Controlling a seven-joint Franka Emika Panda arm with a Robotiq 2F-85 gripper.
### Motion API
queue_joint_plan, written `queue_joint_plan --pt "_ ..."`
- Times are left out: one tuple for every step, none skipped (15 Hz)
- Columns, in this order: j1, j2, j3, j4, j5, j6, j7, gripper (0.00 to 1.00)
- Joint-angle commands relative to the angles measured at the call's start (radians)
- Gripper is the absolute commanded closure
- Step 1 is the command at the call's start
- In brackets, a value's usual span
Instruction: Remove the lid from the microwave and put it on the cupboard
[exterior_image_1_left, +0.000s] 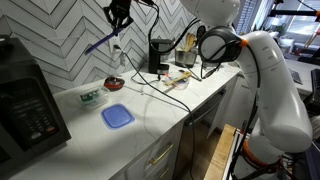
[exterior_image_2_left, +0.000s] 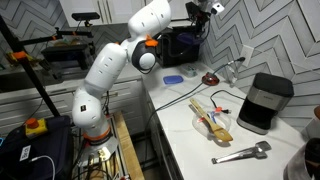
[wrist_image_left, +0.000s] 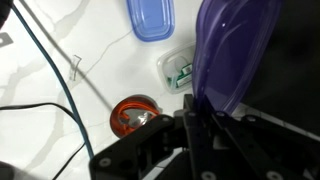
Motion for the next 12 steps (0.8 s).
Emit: queue_joint_plan --pt "0.005 0.037 -0.014 0.041 -0.012 -0.012 0.017 0.93" --pt "0.007 0.038 -0.020 0.021 -0.018 0.003 0.023 0.93" --pt "0.007 0.034 -0.022 0.001 -0.021 0.014 0.026 0.93" --pt "0.007 0.025 -0.024 -0.015 -0.023 0.022 0.027 0.93" --pt "0.007 0.020 -0.024 -0.020 -0.024 0.026 0.027 0.98" --pt "0.027 0.021 -0.038 -0.012 -0.054 0.046 0.011 0.98" --pt "0.052 0.037 -0.046 -0.009 -0.087 0.070 -0.041 0.98" --pt "0.074 0.051 -0.057 -0.014 -0.118 0.092 -0.056 0.98" --pt "0.104 0.097 -0.060 0.024 -0.144 0.092 -0.078 0.98" --pt "0.139 0.127 -0.067 0.048 -0.172 0.097 -0.080 0.98" --pt "0.167 0.141 -0.068 0.043 -0.192 0.124 -0.096 0.98" --pt "0.200 0.159 -0.068 0.043 -0.210 0.157 -0.107 0.98"
